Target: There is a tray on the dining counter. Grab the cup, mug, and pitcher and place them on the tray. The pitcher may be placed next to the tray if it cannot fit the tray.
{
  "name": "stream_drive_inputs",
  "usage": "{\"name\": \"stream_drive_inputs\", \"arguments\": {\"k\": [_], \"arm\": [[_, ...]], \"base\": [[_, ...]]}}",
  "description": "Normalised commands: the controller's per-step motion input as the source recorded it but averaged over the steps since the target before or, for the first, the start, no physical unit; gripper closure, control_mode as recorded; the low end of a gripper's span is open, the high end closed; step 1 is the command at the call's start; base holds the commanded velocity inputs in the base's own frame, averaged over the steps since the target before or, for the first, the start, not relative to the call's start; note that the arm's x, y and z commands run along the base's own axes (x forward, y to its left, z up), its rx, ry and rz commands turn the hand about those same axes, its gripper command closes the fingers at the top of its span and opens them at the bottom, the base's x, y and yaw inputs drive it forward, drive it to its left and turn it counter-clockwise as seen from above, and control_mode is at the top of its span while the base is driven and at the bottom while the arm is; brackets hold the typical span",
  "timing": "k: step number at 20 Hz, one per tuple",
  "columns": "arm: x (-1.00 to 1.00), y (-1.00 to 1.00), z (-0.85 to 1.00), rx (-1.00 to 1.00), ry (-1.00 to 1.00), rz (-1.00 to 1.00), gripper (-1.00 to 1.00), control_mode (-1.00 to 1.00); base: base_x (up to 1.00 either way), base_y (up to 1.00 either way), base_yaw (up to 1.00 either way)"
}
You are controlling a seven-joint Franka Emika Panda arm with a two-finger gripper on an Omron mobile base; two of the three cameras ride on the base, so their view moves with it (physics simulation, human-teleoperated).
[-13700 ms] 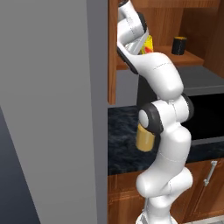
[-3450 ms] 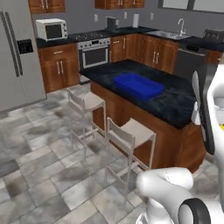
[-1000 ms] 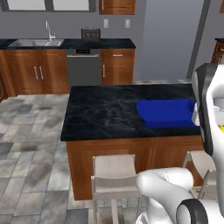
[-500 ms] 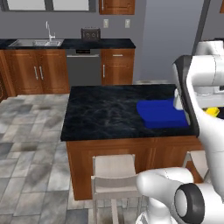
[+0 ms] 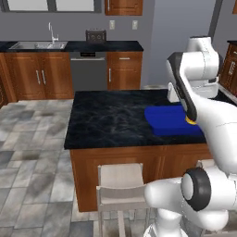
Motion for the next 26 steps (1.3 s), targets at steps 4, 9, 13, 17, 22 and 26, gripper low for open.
{"name": "stream_drive_inputs", "arguments": {"k": [4, 9, 13, 17, 22, 26], "arm": [[1.00, 0.01, -0.07, 0.00, -0.03, 0.10, 1.00, -1.00], [0.90, 0.00, -0.20, 0.00, -0.02, 0.06, 1.00, -1.00], [0.88, 0.00, -0.34, 0.00, -0.01, 0.03, 1.00, -1.00], [0.81, 0.00, -0.52, 0.00, 0.00, 0.00, 1.00, -1.00], [0.68, -0.02, -0.53, 0.00, 0.00, 0.00, 1.00, -1.00], [0.61, -0.20, -0.34, 0.00, 0.00, 0.00, 1.00, -1.00]], "base": [[0.00, 0.00, 0.00], [0.00, 0.00, 0.00], [0.00, 0.00, 0.00], [0.00, 0.00, 0.00], [0.00, 0.00, 0.00], [0.00, 0.00, 0.00]]}}
